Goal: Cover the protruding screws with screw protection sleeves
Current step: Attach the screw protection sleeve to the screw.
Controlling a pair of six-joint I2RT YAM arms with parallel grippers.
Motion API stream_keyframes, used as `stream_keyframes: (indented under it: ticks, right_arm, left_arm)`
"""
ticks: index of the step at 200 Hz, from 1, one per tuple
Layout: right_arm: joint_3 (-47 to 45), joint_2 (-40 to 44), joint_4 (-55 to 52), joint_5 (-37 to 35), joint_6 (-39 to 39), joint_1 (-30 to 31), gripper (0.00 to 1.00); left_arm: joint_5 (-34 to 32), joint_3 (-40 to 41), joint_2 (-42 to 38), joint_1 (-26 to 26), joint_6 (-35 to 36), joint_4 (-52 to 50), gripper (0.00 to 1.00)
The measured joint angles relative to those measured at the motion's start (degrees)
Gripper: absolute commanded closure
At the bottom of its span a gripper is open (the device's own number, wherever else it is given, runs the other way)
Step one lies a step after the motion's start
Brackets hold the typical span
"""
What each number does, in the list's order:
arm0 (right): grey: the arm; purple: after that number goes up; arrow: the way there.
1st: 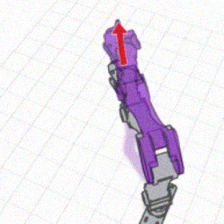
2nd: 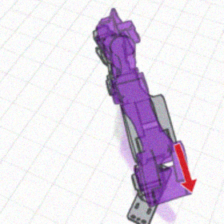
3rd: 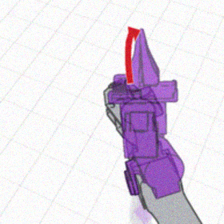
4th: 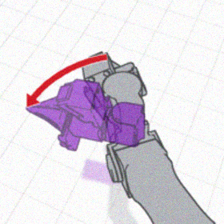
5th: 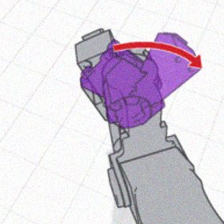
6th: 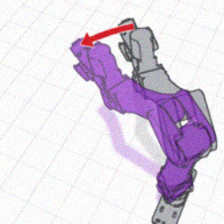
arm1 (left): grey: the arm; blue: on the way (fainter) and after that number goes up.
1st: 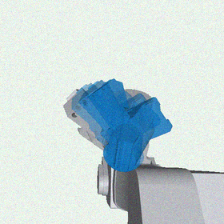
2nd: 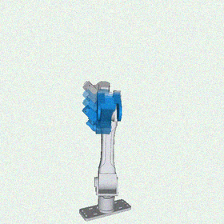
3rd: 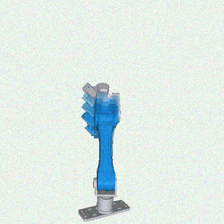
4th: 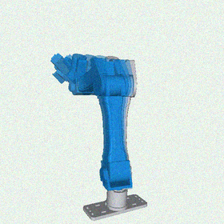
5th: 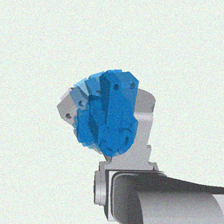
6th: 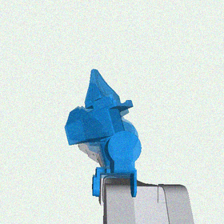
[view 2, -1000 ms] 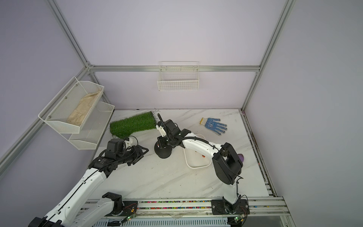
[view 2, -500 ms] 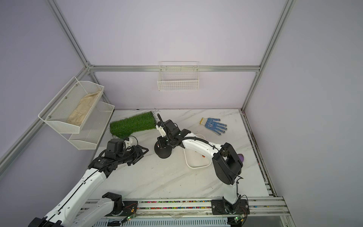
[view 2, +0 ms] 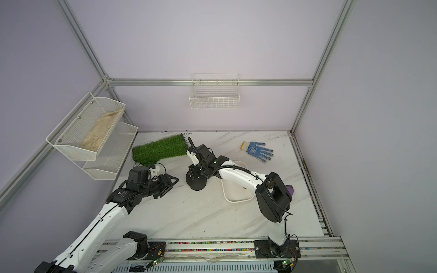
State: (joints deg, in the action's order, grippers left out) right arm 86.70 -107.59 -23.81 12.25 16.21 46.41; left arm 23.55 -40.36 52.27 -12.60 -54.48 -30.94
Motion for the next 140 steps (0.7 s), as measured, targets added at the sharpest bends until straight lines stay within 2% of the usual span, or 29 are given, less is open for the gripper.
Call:
stream_keyframes:
  ticks: [140]
  right_arm:
    - [0.31,0.02,-0.70,-2.45,-1.36,0.74,0.92]
  left_arm:
    - [0.26,1.38,0.00,0.11,0.00,0.04,0.41]
